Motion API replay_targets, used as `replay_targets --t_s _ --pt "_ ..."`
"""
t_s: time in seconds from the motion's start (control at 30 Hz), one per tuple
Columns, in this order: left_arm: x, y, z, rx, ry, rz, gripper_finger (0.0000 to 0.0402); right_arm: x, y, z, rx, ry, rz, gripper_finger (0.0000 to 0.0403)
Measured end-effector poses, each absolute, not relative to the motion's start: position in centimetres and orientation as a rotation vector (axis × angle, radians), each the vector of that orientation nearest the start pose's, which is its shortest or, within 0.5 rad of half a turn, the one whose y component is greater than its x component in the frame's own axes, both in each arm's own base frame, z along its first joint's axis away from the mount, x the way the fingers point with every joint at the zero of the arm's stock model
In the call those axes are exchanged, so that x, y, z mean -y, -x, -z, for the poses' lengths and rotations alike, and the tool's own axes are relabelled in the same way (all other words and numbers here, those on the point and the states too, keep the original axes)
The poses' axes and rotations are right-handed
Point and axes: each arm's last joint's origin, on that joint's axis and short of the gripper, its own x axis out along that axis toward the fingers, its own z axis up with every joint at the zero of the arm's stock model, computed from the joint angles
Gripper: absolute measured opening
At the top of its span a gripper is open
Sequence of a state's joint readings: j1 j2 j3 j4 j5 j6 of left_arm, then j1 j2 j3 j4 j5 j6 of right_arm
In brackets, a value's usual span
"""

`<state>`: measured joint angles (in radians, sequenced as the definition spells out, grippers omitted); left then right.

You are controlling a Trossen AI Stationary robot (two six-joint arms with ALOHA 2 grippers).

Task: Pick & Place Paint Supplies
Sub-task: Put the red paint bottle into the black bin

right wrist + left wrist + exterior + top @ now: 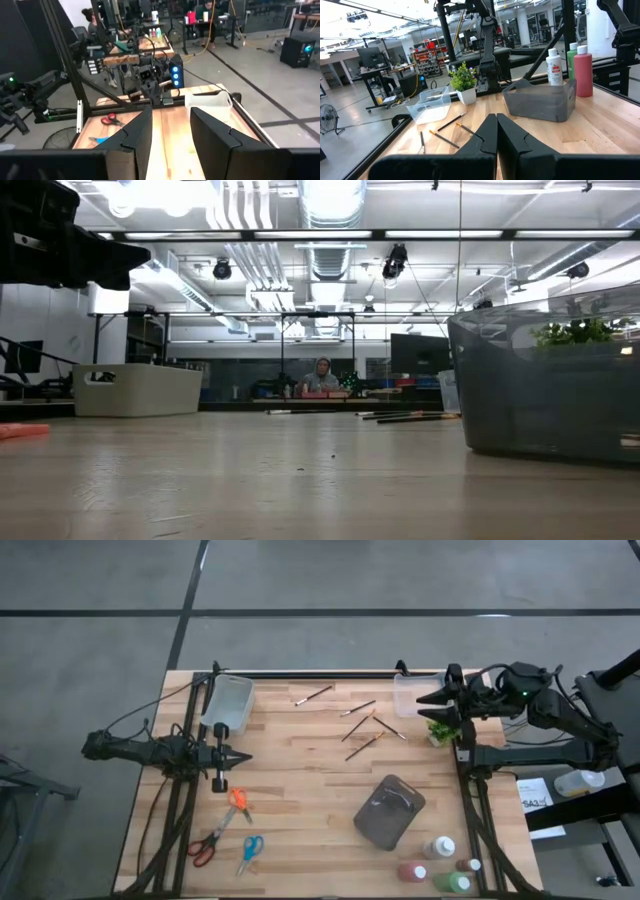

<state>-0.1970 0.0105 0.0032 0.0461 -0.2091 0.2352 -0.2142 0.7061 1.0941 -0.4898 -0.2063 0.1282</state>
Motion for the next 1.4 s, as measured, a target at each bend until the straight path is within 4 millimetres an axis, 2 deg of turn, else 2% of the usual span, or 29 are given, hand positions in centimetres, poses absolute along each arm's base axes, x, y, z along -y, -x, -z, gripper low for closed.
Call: replay_targets --t_s 0.43,0.53,0.77,0.97,1.17,1.4 --pt "1.3 -9.7 -16.8 0.037 -0.227 -0.016 0.0000 1.9 -11.5 -41.7 -0.085 -0.151 0.013 0.0131" --pt "1.3 -9.7 -16.8 0.036 -0.227 -0.017 0.0000 1.9 -11.6 -41.7 -0.084 -0.202 0.008 0.0131" --pt "1.3 -9.7 -16.8 0.036 -0.227 -0.017 0.0000 1.1 -12.8 -41.1 -0.135 -0.203 -0.114 0.0131" --pt "1.3 -9.7 -16.8 0.036 -0.227 -0.017 0.0000 -1.2 -14.1 -40.3 -0.215 -0.223 -0.284 0.0131" --pt "1.3 -9.7 -16.8 0.036 -0.227 -0.017 0.0000 -5.0 -15.9 -39.1 -0.357 -0.292 -0.470 0.0131" --pt "1.3 -9.7 -16.8 0.036 -0.227 -0.017 0.0000 -9.3 -17.6 -37.9 -0.498 -0.322 -0.484 0.0131"
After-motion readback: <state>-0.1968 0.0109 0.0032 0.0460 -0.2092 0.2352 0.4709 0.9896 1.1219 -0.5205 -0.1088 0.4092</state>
